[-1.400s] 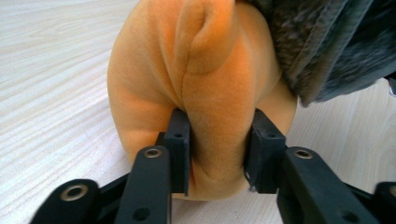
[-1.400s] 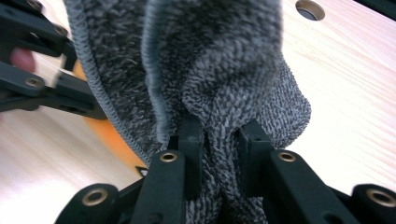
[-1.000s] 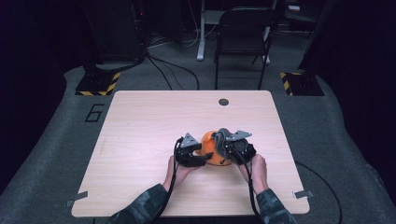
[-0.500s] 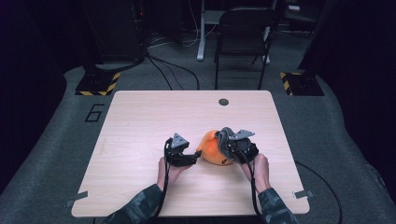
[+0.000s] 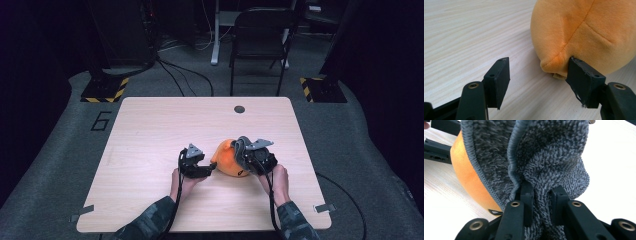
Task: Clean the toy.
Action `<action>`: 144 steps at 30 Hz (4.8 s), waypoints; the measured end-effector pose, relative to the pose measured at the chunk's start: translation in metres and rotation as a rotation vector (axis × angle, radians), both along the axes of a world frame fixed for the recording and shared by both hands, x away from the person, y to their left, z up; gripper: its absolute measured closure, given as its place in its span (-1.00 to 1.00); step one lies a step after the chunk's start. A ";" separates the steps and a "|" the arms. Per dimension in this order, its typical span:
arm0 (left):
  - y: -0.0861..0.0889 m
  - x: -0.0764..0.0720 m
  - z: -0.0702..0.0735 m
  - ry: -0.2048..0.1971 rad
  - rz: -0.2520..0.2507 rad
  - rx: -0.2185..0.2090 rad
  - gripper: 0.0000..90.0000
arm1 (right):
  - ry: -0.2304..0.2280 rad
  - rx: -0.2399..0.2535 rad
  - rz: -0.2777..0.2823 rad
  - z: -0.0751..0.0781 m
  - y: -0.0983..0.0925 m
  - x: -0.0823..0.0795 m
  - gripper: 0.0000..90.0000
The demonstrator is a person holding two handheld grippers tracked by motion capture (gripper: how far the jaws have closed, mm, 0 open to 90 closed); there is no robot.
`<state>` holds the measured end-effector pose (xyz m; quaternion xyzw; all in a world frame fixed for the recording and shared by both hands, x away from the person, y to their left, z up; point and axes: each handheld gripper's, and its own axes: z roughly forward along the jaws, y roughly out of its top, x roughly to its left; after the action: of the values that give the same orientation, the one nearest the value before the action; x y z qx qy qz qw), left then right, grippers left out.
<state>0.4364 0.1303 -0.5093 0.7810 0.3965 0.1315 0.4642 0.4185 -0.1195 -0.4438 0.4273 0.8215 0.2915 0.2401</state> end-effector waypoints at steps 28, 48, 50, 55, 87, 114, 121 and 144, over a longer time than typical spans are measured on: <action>-0.015 -0.007 0.000 -0.118 -0.041 -0.013 0.88 | -0.015 0.107 -0.203 0.010 -0.081 0.013 0.69; -0.043 -0.004 0.045 -0.314 -0.160 0.032 0.91 | 0.036 0.105 -0.273 -0.007 -0.102 0.023 0.69; -0.047 -0.004 0.057 -0.355 -0.171 0.044 0.91 | 0.046 0.106 -0.283 -0.008 -0.105 0.023 0.69; -0.047 -0.007 0.090 -0.423 -0.203 0.048 0.91 | 0.056 0.112 -0.302 -0.012 -0.113 0.025 0.69; -0.044 -0.002 0.072 -0.297 -0.277 0.077 0.89 | -0.030 0.258 0.035 0.077 -0.034 -0.022 0.68; -0.048 -0.001 0.064 -0.262 -0.308 0.075 0.89 | 0.143 0.053 -0.136 0.001 -0.064 0.017 0.68; -0.048 -0.001 0.064 -0.261 -0.303 0.071 0.89 | 0.044 0.181 -0.052 0.049 -0.057 -0.004 0.68; -0.050 -0.002 0.062 -0.256 -0.316 0.085 0.89 | 0.031 0.045 -0.019 0.027 -0.023 -0.002 0.68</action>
<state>0.4348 0.0805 -0.4470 0.8294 0.2008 0.1719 0.4921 0.4165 -0.1425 -0.4163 0.4446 0.8144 0.3009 0.2203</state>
